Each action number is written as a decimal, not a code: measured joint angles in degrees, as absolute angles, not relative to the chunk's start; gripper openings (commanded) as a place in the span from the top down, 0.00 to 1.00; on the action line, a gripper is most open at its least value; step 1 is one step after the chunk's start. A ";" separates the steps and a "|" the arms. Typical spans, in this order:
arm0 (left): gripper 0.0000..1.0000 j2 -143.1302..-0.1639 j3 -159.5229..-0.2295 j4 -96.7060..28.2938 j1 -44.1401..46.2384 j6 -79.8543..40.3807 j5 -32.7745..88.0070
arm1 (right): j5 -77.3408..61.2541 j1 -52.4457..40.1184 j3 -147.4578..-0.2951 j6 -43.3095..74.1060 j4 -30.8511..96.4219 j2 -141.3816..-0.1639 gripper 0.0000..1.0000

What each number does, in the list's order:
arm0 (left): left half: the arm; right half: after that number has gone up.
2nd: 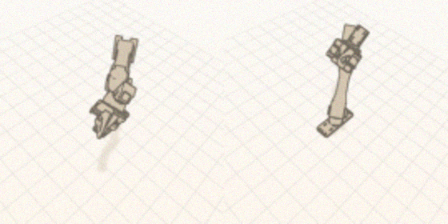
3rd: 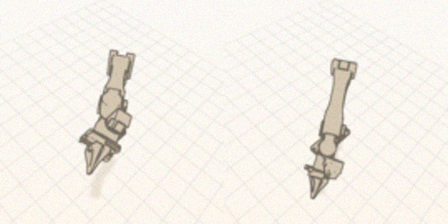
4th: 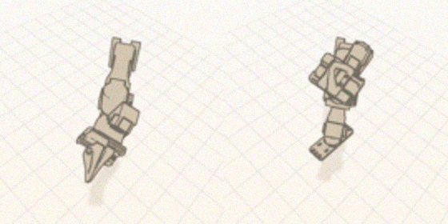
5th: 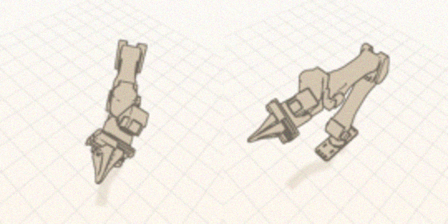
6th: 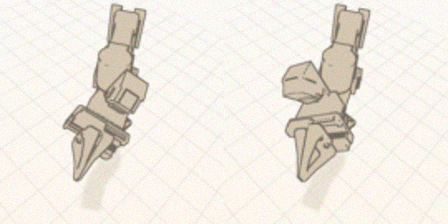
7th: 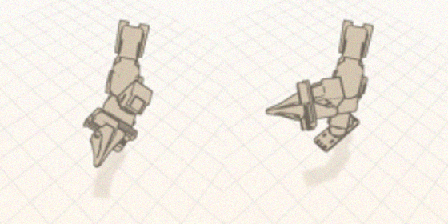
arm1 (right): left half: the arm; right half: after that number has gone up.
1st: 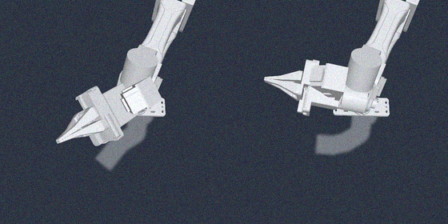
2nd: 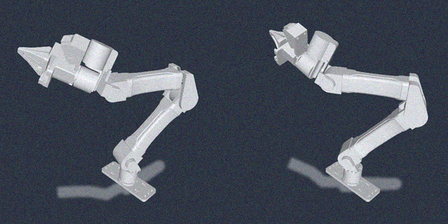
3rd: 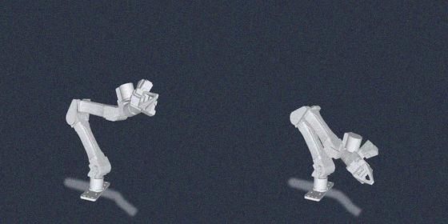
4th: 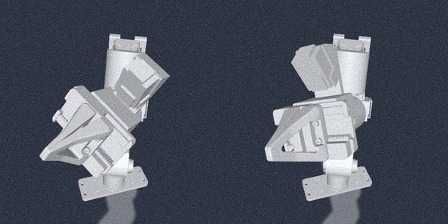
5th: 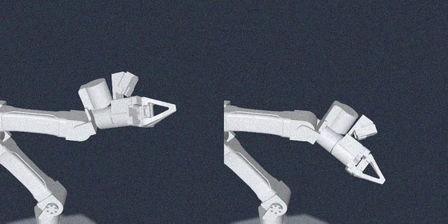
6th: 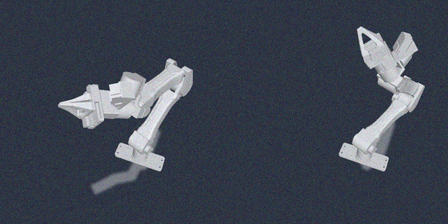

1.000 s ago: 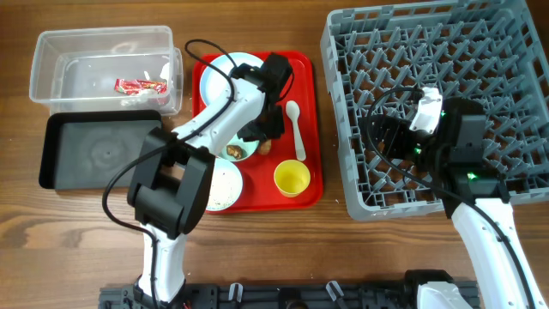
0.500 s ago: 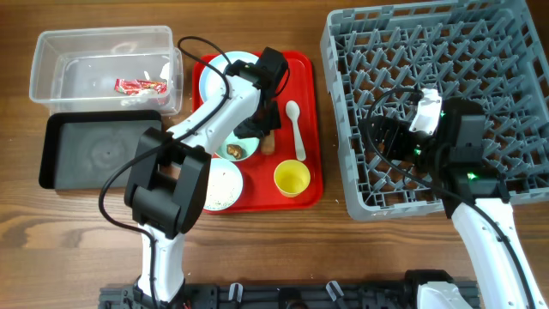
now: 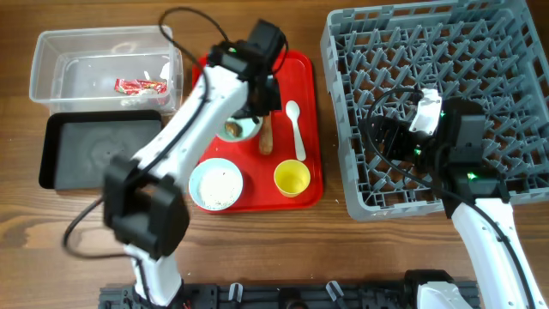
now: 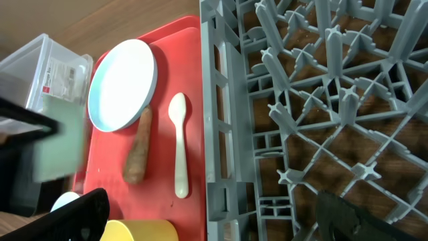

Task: Sort waste into correct bins and load items into the dishwasher rack
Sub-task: 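Tip the bowl over the black tray to dump the scraps, then return the empty bowl to the red tray, grasp the rice bowl, then tip the blue rice bowl over the black tray with the left gripper, then place the emptied blue bowl back on the red tray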

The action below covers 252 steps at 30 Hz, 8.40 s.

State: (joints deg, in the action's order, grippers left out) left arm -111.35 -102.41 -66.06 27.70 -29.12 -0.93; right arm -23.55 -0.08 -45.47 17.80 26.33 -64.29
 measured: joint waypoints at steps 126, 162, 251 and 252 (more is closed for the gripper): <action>0.96 -104.40 -62.65 -51.79 33.61 -44.49 -6.20 | -23.55 -0.08 -45.47 20.78 23.53 -72.07 0.00; 0.96 -81.54 -67.20 -51.11 -26.65 0.27 34.20 | -23.33 -0.08 -45.47 20.78 23.44 -72.12 0.00; 0.40 -100.29 -73.58 -47.24 36.80 -33.04 -9.04 | -22.44 -0.08 -45.47 20.78 23.11 -76.82 0.00; 0.39 -100.29 -75.35 -45.76 36.53 -32.16 -9.17 | -22.44 -0.08 -45.47 20.80 23.14 -76.82 0.00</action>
State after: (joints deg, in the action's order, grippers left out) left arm -100.29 -75.35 -45.76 36.53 -32.16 -9.17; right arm -22.44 -0.08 -45.47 20.80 23.14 -76.82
